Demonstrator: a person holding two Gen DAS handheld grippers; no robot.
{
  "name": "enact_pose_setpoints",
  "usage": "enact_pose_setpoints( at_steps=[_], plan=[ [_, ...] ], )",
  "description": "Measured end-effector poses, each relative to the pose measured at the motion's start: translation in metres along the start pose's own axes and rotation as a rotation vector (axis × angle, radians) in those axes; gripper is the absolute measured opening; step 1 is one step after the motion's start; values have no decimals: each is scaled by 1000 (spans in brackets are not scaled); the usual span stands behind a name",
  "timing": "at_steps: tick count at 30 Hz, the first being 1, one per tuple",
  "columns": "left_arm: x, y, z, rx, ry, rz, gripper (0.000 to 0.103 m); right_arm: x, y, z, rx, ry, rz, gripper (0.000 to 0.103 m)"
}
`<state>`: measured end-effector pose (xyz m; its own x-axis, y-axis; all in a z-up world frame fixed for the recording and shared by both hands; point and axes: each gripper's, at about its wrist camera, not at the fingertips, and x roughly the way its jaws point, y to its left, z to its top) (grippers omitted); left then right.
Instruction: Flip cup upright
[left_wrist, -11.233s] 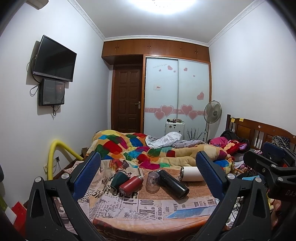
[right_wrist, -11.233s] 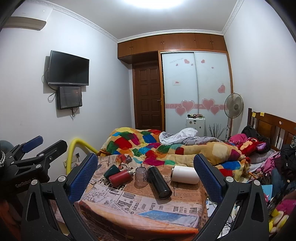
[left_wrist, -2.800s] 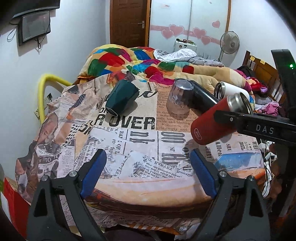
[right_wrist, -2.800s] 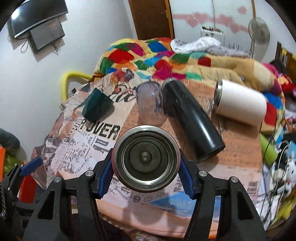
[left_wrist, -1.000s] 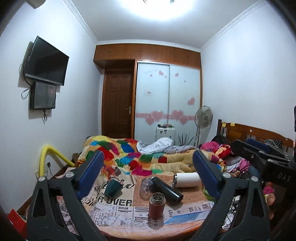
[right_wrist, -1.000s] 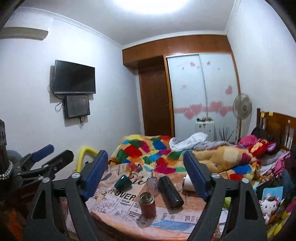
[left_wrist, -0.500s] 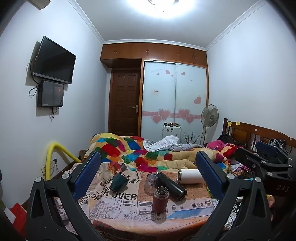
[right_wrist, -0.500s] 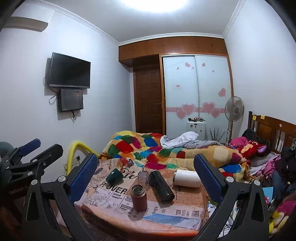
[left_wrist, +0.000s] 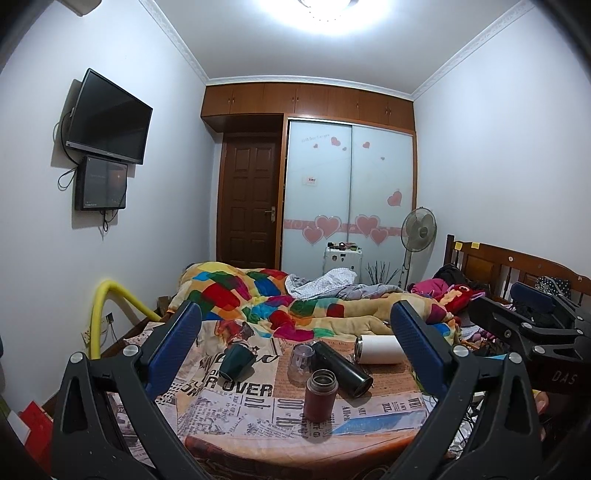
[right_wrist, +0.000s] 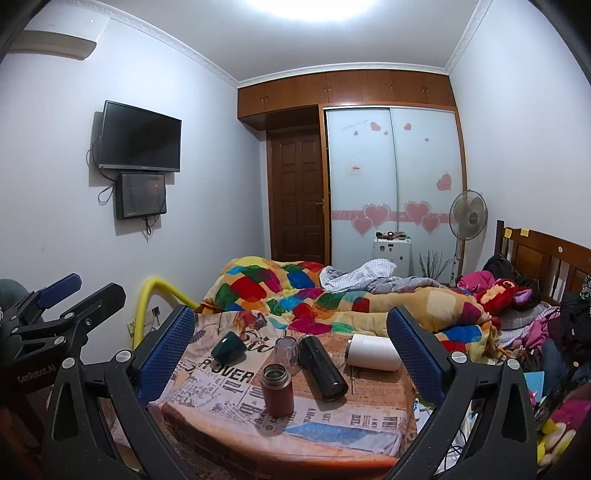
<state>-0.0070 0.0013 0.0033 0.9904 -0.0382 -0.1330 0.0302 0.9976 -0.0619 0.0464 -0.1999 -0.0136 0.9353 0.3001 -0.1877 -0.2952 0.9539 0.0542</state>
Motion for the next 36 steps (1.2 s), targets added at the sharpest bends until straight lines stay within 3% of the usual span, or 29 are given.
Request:
enact_pose_setpoints(
  at_steps=[36],
  plan=[
    [6,-5,-4,0,23,0,103,-1,3,-2,1,10,14,103]
  ],
)
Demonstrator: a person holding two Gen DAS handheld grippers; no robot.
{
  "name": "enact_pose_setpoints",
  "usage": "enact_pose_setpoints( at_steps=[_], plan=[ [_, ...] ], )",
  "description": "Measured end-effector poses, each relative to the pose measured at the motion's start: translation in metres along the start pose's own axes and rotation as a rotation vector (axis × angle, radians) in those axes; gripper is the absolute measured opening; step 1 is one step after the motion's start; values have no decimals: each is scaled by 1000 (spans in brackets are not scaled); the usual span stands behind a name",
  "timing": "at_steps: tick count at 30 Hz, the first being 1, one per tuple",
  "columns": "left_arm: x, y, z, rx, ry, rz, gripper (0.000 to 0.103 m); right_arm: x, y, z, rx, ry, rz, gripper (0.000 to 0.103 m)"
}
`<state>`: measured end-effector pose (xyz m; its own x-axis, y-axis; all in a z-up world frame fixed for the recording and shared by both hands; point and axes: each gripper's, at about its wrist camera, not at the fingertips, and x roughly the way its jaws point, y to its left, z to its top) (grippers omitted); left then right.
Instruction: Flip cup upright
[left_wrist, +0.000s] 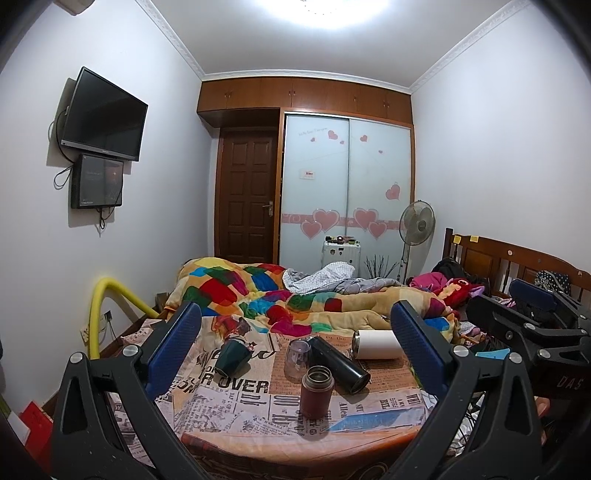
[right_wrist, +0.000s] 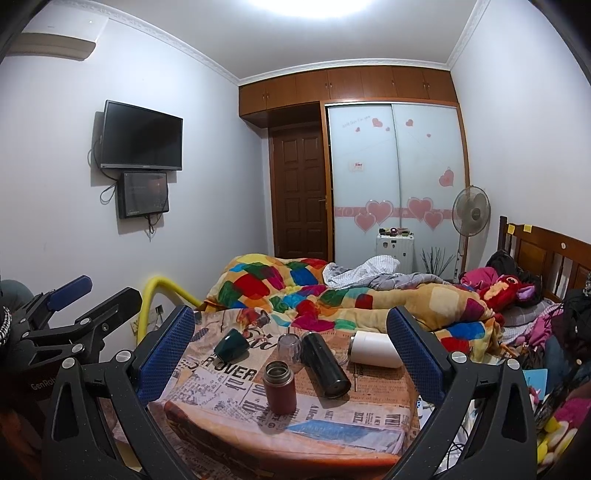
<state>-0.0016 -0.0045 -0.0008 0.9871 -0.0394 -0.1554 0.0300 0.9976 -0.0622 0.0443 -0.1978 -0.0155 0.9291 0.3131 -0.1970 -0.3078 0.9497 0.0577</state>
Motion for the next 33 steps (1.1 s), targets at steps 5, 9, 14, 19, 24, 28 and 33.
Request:
enact_pose_setpoints(
  at_steps=[5,9,14,19,24,28,33],
  plan=[
    [1,0,1,-2,3,-2,103,1,-1,-1,0,1,-1,103],
    [1,1,0,-1,2,-4,103,0,0,-1,1,1,-1,103],
    [3,0,2,7,-1,-8,103,0,-1,0,1,1,0,103],
    [4,-1,3,17,-4,-13,103,0,-1,0,1,3,-1,103],
    [4,-1,4,16,1,-15,103,1,-2,-1,4,6,-2,103],
    [4,-1,4,16,1,-15,103,1,-4,-2,5,6,-3,103],
    [5,0,2,11,4,-16,103,0,-6,-5,9,11,-5,103]
  ],
)
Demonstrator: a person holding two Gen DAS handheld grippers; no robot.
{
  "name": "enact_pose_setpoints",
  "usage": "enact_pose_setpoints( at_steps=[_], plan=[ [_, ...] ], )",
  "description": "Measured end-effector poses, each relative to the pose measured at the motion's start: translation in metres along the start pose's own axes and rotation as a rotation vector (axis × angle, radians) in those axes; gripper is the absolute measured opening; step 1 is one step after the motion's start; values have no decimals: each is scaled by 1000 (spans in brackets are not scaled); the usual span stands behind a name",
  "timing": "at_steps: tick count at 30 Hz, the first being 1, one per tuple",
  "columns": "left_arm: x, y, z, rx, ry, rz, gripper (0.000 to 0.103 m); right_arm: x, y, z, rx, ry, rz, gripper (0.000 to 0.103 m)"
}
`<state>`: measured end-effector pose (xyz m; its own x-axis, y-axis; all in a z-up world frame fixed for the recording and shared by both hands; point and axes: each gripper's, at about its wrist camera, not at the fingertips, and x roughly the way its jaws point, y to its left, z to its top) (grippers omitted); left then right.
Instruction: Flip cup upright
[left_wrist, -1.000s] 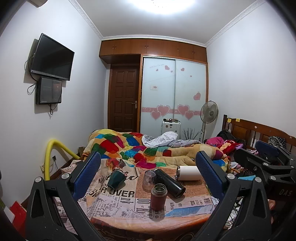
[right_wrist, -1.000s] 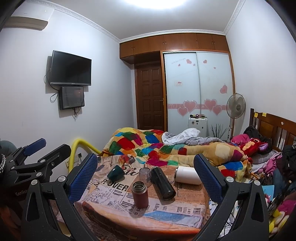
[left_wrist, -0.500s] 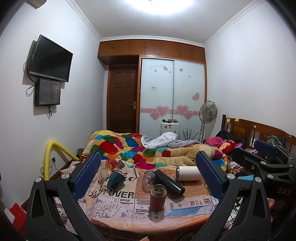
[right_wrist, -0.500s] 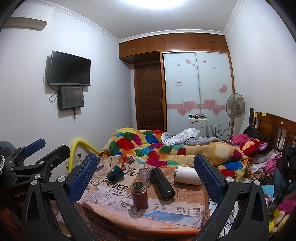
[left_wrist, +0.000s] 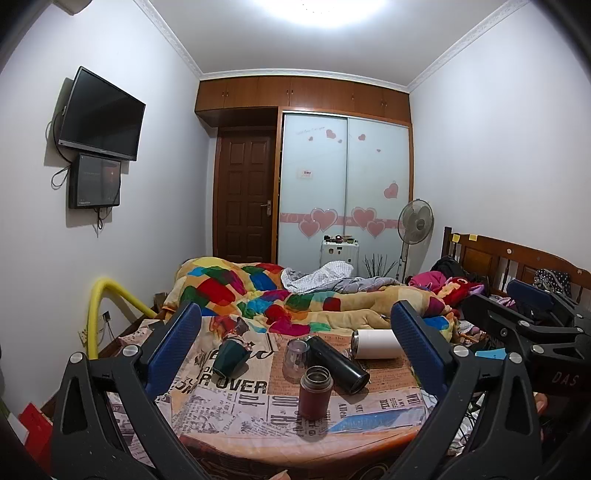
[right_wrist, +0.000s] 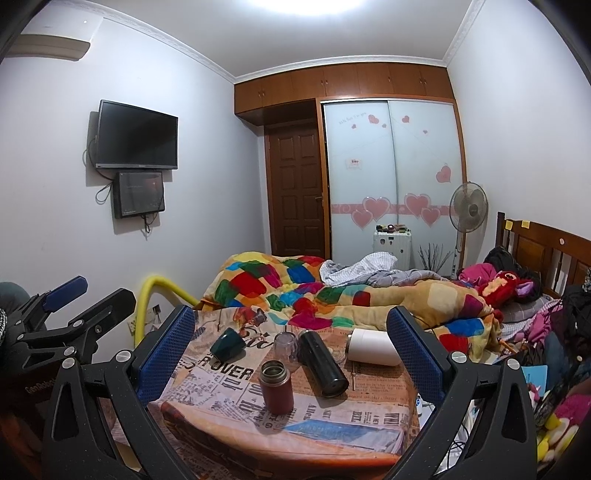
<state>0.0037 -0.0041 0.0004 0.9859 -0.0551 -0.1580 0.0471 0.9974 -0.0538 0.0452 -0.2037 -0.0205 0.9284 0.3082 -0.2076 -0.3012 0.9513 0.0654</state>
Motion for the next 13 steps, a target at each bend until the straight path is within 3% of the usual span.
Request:
enact_pose_setpoints(
  at_steps=[13],
  plan=[
    [10,5,-6,-10,25,11,103,11,-2,-2,6,24,1,103]
  ],
)
